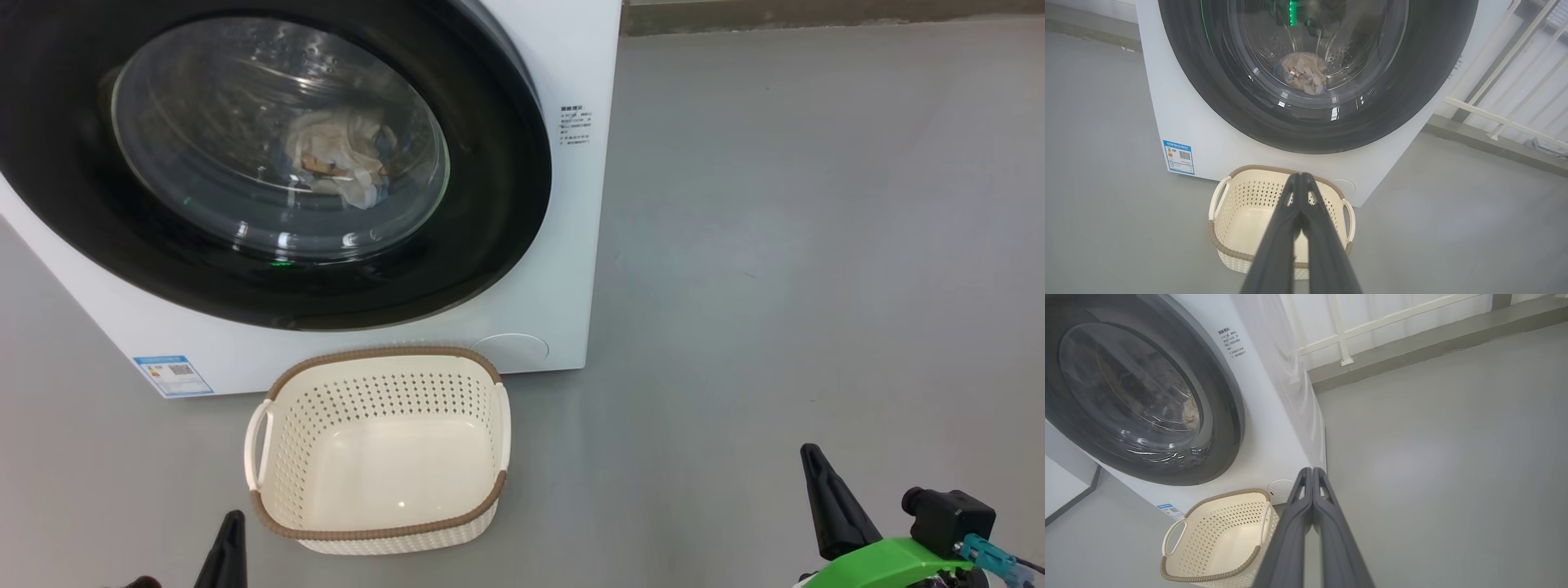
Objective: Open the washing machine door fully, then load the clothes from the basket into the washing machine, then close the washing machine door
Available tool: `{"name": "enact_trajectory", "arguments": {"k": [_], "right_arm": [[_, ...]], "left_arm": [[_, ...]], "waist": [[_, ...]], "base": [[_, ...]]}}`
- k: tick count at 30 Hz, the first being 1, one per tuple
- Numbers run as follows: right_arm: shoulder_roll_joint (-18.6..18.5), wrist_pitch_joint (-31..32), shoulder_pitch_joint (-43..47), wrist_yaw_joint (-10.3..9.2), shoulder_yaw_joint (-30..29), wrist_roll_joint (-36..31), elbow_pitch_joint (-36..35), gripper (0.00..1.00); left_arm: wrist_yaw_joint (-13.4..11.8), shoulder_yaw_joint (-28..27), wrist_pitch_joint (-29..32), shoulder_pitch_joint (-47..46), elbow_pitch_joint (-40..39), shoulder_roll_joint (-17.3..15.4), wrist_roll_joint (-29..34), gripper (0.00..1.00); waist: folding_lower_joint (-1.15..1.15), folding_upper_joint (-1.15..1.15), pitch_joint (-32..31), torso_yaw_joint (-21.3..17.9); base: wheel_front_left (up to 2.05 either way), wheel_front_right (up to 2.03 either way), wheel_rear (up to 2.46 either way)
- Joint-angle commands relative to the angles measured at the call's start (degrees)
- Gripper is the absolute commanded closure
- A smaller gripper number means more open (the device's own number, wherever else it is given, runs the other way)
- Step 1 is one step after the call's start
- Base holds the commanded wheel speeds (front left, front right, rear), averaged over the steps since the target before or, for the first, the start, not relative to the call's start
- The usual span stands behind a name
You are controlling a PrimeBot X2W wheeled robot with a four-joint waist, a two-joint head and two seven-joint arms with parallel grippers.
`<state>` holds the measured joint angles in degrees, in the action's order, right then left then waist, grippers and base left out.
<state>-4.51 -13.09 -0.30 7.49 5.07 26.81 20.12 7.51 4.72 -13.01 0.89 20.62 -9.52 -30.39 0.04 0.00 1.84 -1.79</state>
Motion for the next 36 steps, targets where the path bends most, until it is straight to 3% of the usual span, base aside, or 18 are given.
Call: {"name": "enact_trajectory", "arguments": {"k": [1,36], "right_arm": [[-0.4,0.5,-1.4,0.0,-0.6,1.8,-1.6,1.0],[0.0,6.1,-2.8,0.0,-3.7,21.7,-2.9,1.0]], "left_arm": [[0.0,-0.9,0.4,-1.3,-1.4,-0.5,-1.6,1.0],[0.0,-4.1,6.3,-3.1,-3.0,1.7,-20.2,1.0]], "waist": [[-0.03,0.0,0.0,0.0],[-0.04,0.0,-0.5,0.6]], "base": [[0.0,0.0,0.0],[0.0,0.0,0.0]]}}
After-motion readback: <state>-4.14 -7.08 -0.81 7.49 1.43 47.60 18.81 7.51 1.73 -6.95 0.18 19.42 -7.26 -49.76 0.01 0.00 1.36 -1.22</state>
